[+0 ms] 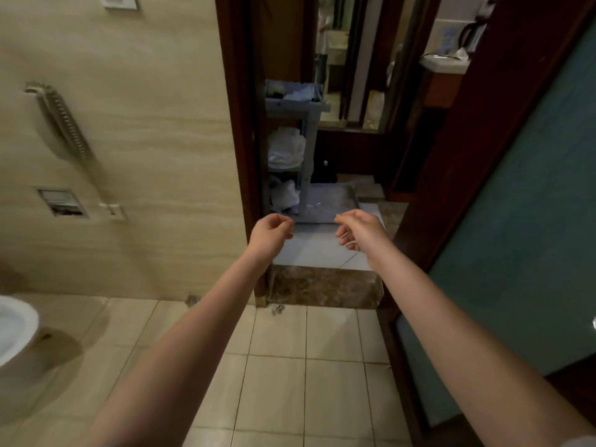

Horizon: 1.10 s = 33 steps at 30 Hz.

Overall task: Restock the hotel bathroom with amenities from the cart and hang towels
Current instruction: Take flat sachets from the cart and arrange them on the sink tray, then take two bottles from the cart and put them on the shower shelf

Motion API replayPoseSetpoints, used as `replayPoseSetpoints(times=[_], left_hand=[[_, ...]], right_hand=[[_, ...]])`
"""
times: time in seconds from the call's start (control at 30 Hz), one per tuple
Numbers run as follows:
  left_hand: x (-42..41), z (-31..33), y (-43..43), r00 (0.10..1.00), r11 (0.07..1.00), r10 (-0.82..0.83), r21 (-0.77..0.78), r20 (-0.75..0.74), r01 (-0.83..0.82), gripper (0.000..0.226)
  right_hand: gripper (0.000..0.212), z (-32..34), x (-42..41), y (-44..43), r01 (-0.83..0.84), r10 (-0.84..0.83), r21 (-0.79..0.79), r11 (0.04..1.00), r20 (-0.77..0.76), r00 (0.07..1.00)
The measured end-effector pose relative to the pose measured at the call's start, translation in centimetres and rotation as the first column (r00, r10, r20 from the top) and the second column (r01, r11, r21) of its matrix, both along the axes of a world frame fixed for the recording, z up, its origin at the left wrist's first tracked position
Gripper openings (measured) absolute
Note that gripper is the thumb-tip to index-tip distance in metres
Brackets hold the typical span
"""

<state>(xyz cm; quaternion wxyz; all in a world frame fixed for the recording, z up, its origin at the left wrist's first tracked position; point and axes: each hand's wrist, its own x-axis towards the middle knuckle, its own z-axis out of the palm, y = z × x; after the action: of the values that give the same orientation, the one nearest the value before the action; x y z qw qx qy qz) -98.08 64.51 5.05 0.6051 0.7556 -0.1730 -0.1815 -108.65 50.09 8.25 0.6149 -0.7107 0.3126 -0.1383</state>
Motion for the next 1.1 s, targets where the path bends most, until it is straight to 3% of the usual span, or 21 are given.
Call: replayPoseSetpoints(times=[0.27, 0.63, 1.1], left_hand=[[11.9, 0.0, -14.1, 0.999, 1.0, -0.021, 0.0, 0.025, 0.021, 0.015], [29.7, 2.0, -30.0, 0.992, 0.991, 0.123, -0.051, -0.03, -0.125, 0.012], [62.7, 2.1, -49.2, 0.974, 0.967, 0.223, -0.116, -0.033, -0.226, 0.018]], right_hand=[[0.014, -0.9, 12.2, -13.4, -0.018, 0.018, -0.006, 1.0, 0.02, 1.0], [0.011, 0.6, 31.0, -30.1, -0.113, 0.113, 0.007, 0.994, 0.029, 0.993], [0.013, 0.9, 63.8, -47.3, -0.157, 0.155, -0.112, 0.981, -0.026, 0.988]])
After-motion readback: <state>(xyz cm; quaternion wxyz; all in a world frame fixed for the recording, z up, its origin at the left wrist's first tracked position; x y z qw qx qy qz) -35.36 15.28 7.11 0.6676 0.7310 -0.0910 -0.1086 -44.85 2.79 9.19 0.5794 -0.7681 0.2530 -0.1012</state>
